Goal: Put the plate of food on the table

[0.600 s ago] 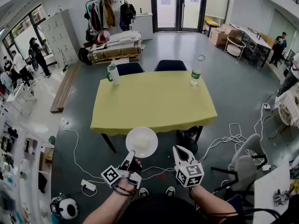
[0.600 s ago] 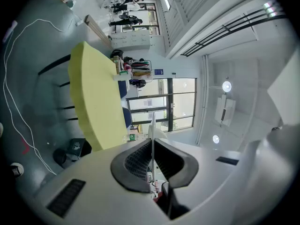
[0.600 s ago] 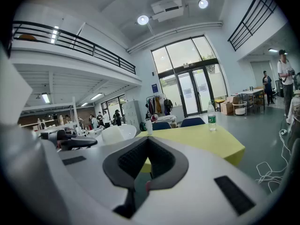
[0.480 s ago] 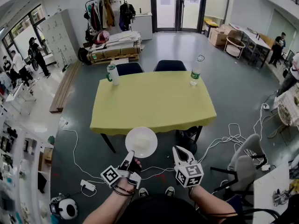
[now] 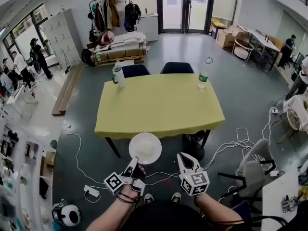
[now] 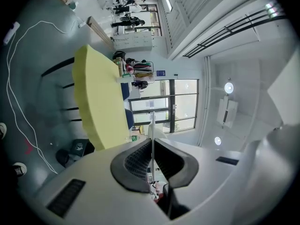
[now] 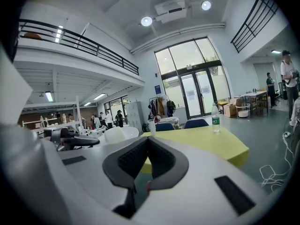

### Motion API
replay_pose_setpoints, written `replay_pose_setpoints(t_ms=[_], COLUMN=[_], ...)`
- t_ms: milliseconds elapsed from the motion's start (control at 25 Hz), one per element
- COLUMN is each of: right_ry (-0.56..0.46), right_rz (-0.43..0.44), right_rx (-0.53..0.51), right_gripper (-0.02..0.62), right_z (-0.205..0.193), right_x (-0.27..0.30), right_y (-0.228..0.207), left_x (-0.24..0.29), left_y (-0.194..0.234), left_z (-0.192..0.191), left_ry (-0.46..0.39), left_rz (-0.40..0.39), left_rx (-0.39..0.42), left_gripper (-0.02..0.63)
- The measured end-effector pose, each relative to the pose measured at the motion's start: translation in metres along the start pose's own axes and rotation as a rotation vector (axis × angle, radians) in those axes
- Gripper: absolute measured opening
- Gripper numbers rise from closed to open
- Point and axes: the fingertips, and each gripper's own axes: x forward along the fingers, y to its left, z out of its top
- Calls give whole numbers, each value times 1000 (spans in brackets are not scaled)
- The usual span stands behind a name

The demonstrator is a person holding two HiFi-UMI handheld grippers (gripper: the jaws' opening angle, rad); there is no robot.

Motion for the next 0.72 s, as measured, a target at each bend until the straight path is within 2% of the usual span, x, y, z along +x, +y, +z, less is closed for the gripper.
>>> replay_pose_setpoints(t_ms=[200, 440, 720], right_ry=[-7, 9, 38], right_rz=[27, -16, -84], right_rx=[-3, 13, 42], right_gripper=[13, 14, 14], right_z=[-2, -8, -16], right_x=[7, 20, 40], right_y=[12, 18, 32], left_x=[-3, -7, -2], left_y=[3, 8, 7], left_z=[13, 34, 70], left_ry=[0, 5, 23], left_rz=[6, 19, -5], left_rx=[5, -4, -12], left_gripper=[23, 25, 25])
